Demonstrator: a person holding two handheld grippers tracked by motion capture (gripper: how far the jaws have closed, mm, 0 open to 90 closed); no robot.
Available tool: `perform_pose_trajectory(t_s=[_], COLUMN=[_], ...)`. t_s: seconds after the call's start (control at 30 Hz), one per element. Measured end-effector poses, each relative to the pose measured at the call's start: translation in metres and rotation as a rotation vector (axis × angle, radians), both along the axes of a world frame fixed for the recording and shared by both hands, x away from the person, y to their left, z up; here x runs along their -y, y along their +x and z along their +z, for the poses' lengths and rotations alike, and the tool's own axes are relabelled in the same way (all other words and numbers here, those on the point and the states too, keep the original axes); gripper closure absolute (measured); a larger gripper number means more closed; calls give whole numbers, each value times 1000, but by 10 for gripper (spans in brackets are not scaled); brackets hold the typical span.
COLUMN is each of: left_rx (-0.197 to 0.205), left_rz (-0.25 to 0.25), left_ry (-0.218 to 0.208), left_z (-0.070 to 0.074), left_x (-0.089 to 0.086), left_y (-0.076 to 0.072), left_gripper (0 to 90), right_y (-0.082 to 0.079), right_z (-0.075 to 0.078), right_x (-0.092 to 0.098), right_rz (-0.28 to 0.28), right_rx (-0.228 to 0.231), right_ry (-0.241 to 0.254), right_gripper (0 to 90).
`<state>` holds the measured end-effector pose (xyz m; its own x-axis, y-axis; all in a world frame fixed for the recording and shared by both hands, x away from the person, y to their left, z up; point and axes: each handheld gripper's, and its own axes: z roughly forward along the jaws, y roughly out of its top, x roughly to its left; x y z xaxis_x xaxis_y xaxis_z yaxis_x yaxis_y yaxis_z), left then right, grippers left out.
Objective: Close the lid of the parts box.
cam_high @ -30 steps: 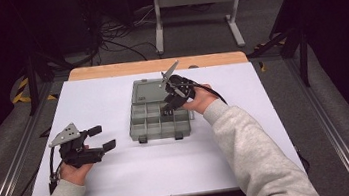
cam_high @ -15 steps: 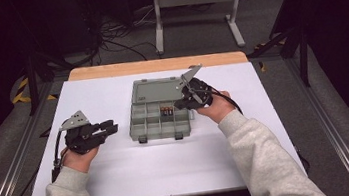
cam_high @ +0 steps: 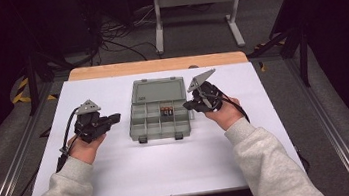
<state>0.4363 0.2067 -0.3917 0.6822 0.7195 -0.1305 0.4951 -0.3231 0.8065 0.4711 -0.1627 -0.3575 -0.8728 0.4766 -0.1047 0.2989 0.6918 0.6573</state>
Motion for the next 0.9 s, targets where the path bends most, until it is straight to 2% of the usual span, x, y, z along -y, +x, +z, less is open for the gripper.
perform_pose_trajectory(t_s=[0.13,0.2,0.27,0.33,0.37,0.5,0.57,0.67,0.8,0.9], left_rx=[-27,-68,-71,-96,-99,-103,-107,-99,-135,-139], left_rz=[31,56,62,74,75,96,109,117,136,155], left_ry=[18,43,51,56,58,58,51,64,42,59], left_z=[2,4,4,4,4,4,4,5,4,3], left_x=[3,7,8,10,11,10,9,10,9,10], left_y=[8,17,19,25,29,43,48,57,72,82], left_gripper=[893,893,893,893,893,893,893,893,893,893], right_y=[4,8,11,15,17,27,31,40,51,59], right_z=[0,0,0,-1,-2,-6,-8,-10,-10,-11], right_x=[1,3,4,5,5,7,8,10,11,12], right_rz=[-26,-52,-65,-81,-93,-132,-149,-195,-230,-247], right_rx=[-5,-13,-18,-15,-4,-2,-11,-20,-24,-32], right_ry=[12,17,18,13,7,4,7,-13,-29,-34], right_gripper=[900,900,900,900,900,900,900,900,900,900])
